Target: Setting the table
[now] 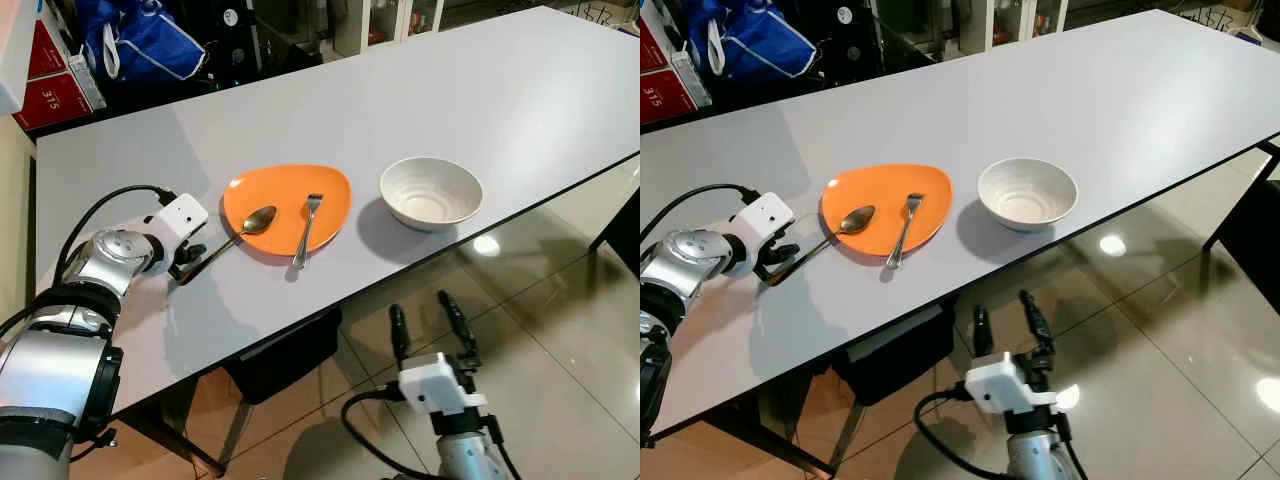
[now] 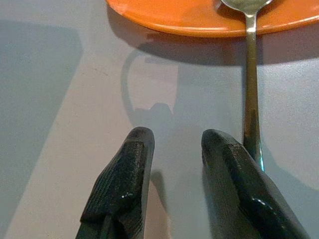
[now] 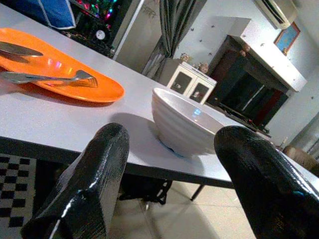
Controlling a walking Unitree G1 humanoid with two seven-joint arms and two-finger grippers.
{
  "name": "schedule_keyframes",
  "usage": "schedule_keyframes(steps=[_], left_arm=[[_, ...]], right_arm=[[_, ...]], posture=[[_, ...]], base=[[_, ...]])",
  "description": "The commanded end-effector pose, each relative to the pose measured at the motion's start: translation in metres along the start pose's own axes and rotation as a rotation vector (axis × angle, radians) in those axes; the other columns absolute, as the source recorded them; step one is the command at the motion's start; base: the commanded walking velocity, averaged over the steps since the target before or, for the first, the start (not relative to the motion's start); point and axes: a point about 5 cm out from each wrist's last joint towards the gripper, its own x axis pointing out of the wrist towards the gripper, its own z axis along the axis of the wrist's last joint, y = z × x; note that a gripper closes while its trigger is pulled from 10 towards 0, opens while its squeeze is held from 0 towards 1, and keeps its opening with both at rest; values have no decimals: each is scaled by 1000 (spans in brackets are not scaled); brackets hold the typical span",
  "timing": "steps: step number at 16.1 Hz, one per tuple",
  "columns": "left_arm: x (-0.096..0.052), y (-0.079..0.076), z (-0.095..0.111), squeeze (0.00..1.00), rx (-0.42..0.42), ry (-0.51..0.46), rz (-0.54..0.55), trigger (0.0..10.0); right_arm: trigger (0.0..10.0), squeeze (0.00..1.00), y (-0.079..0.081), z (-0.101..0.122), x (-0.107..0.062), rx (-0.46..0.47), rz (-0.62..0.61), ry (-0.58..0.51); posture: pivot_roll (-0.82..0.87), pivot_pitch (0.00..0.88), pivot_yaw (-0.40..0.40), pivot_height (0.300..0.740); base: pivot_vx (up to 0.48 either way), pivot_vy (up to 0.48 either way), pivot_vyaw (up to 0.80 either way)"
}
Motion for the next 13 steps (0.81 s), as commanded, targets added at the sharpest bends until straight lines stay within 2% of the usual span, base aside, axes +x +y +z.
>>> schedule_keyframes(steps=[1, 5, 7, 13], left_arm=[[-4, 8, 6, 0, 18, -2, 6, 10000], [-2, 7, 11, 0, -33, -31, -10, 10000], [-4, 9, 19, 0, -94, -90, -15, 10000], [-4, 4, 12, 0, -85, -82, -93, 10000]], right_arm=[[10000, 0, 1, 4, 1, 0, -14, -7], [10000, 0, 6, 7, 0, 1, -11, -7], [10000, 0, 11, 10, 0, 0, -7, -8], [10000, 0, 17, 11, 2, -2, 5, -11]], posture=[[-125, 63, 92, 740], [-127, 62, 96, 740], [-125, 59, 96, 740], [-105, 43, 88, 740]], base=[[0, 0, 0], [0, 0, 0], [0, 0, 0], [0, 0, 0]])
